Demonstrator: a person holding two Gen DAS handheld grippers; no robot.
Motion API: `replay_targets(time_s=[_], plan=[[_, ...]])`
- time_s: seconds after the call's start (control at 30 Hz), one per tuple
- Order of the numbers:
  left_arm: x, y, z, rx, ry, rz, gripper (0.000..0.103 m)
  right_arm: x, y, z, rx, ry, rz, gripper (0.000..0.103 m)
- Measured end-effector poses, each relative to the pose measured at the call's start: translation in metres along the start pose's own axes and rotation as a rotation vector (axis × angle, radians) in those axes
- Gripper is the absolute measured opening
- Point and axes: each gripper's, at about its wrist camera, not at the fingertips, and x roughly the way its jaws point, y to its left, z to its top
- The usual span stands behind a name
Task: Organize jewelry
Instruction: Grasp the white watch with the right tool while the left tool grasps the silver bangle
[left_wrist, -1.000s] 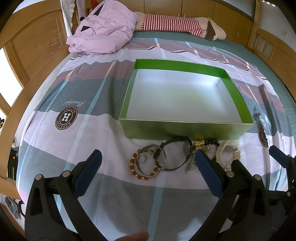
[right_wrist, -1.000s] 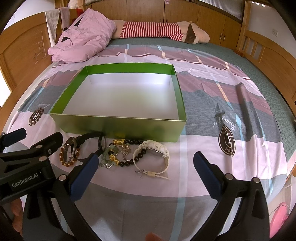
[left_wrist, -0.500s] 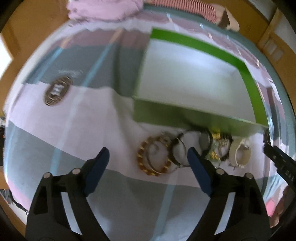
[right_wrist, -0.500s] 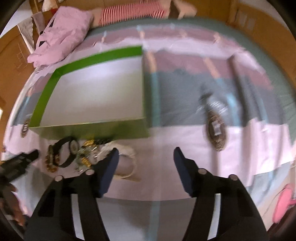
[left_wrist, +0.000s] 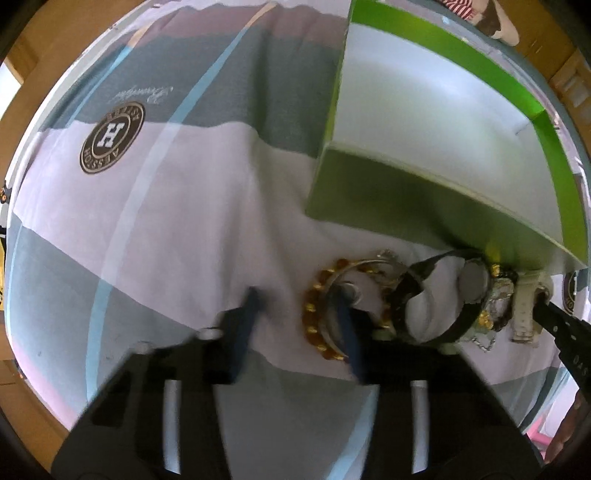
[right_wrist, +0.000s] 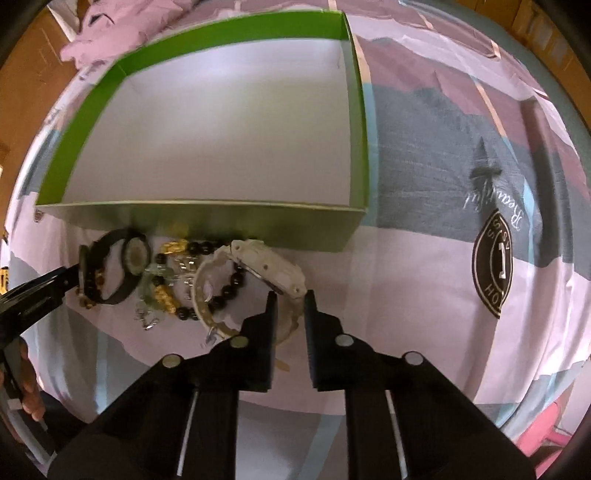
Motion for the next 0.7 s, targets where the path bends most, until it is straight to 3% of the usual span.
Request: replay_targets(time_s=[0.1, 0.23, 0.37, 0.43, 0.47, 0.5, 0.7], plan=[[-0.011, 0.011, -0.002, -0.042, -0.010, -0.059, 0.005, -0.010, 0.002, -0.006, 0.001, -0.039, 0.003, 0.009], [-0.035, 0.025, -0.004, -0.054, -0.045, -0.123, 0.005, -0.027, 0.001, -0.009, 0.020, -0.082, 0.037, 0.009], [-0.045, 0.033, -0.012, -0.045, -0.073, -0.130, 0.006, -0.039, -0.007, -0.005, 0.021, -0.125, 0.042, 0.004], [-0.045, 0.034, -0.015, -0.043, -0.063, -0.136, 0.016, -0.039, -0.014, -0.006, 0.027, -0.120, 0.035, 0.004], [-0.041, 0.029, -0.015, -0.047, -0.053, -0.149, 0.029, -0.037, -0.016, -0.007, 0.039, -0.105, 0.042, 0.004], [-0.039, 0.027, -0.017, -0.053, -0.039, -0.175, 0.033, -0.031, -0.011, -0.003, 0.044, -0.092, 0.047, 0.007], [-0.044, -0.001, -0.031, 0.016, -0.029, -0.232, 0.033, -0.019, -0.008, 0.001, 0.063, -0.070, 0.009, 0.010]])
